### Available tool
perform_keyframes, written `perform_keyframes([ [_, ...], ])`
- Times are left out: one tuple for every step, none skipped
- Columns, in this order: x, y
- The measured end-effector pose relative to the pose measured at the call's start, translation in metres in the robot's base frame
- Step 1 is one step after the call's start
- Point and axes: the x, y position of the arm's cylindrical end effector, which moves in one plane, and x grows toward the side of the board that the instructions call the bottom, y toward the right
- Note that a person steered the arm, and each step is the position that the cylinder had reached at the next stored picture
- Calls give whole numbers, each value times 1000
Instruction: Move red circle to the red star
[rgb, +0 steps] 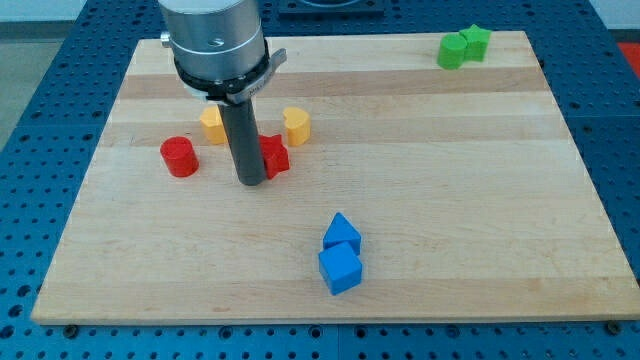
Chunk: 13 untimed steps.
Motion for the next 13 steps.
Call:
perform_keyframes([
  [44, -31],
  [66, -81],
  [30, -124],
  [-9, -135],
  [-9, -130],
  [-10, -96],
  [-15, -75],
  [-15, -91],
  [-21, -117],
  [-37, -120],
  [-51, -110],
  [-53, -85],
  [-53, -57],
])
